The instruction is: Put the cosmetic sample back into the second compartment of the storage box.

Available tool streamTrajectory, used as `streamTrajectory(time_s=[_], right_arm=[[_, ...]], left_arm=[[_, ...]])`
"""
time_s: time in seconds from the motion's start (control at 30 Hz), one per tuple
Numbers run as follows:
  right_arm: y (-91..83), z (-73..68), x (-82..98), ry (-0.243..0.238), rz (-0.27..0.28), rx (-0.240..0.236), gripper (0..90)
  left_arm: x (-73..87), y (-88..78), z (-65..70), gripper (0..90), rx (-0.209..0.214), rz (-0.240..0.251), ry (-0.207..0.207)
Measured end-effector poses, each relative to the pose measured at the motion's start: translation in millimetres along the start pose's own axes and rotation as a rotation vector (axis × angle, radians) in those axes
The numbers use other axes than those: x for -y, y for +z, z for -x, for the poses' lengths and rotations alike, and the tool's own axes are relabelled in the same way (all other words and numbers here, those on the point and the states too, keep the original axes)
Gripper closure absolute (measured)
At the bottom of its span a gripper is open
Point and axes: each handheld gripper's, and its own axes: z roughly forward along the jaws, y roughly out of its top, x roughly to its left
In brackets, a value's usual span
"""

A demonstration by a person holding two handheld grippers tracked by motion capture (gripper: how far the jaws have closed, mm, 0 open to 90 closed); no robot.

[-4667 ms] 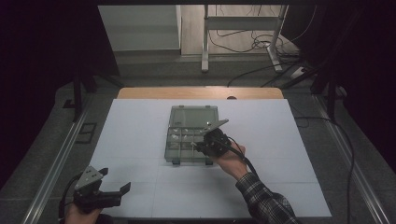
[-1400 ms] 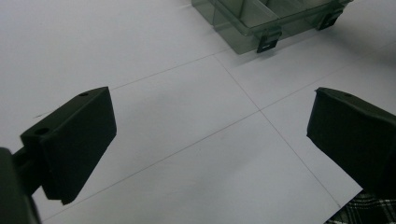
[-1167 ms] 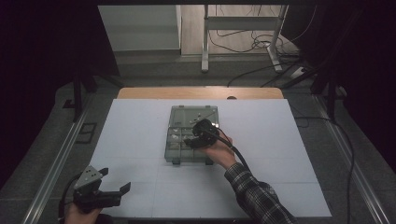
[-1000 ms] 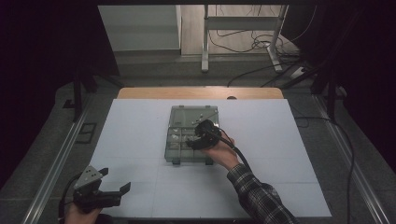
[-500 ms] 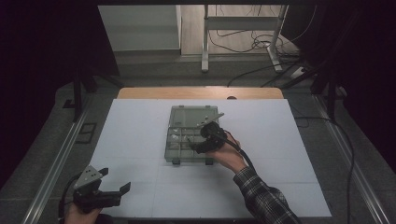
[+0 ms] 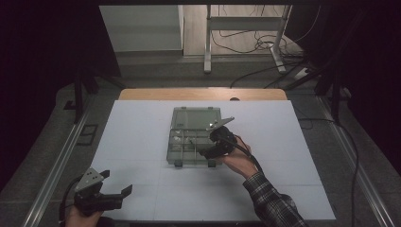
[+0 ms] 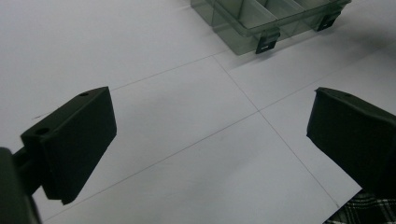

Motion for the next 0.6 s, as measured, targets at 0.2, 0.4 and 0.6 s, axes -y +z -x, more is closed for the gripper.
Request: streamTrajectory(time_s=[0.2,0.4,0.6], right_arm=[[-7.9,1.8,4.7,0.01,0.002,0.004,22.4],[-14.0,4.2,10.4,0.024,0.001,-0.003,20.4],[-21.3,6.2,15.9,0.044,0.008,-0.007,19.3]], left_arm=[[-0.1,0.0,0.1,2.0,0.001,0.0,0.0],[0.3,-0.5,-0.5,1.9,0.003,0.005,-0.004],[0.2,-0.5,-0.5,1.9,0.004,0.005,-0.004]])
